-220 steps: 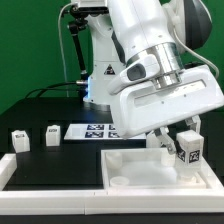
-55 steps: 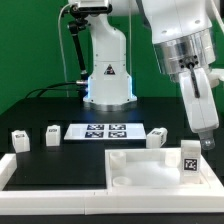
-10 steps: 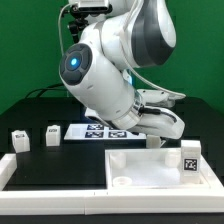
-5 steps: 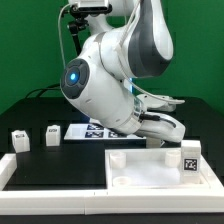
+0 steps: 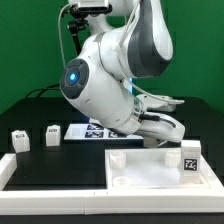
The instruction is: Assemble square table
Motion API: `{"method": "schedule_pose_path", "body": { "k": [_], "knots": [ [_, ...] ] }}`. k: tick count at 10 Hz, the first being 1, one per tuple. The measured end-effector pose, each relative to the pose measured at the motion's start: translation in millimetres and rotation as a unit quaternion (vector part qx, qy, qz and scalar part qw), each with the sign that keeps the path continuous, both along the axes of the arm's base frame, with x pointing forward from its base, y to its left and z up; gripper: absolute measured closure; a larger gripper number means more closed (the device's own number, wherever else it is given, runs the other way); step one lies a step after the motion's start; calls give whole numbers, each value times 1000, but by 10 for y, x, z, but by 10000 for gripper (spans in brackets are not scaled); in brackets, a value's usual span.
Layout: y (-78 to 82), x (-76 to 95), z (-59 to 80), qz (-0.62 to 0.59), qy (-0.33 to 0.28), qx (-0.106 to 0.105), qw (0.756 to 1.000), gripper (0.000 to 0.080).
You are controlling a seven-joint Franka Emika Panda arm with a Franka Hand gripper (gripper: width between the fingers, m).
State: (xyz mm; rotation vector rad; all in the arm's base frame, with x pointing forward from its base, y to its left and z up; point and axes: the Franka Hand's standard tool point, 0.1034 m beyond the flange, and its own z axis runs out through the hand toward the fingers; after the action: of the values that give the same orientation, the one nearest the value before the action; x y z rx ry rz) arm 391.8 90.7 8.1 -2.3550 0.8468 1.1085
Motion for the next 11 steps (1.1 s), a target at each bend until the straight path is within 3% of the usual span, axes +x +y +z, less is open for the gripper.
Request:
{"method": "schedule_pose_path", "body": {
  "k": [5,6,9,11],
  "knots": [
    [-2,0,0,0,0,0,1000,510],
    [-65,4,83,14,10,-2,1000,510],
    [-446,425,795,54,-56,-31,997,509],
    [-479,492,1009,67,-72,-42,994,509]
  ]
}}
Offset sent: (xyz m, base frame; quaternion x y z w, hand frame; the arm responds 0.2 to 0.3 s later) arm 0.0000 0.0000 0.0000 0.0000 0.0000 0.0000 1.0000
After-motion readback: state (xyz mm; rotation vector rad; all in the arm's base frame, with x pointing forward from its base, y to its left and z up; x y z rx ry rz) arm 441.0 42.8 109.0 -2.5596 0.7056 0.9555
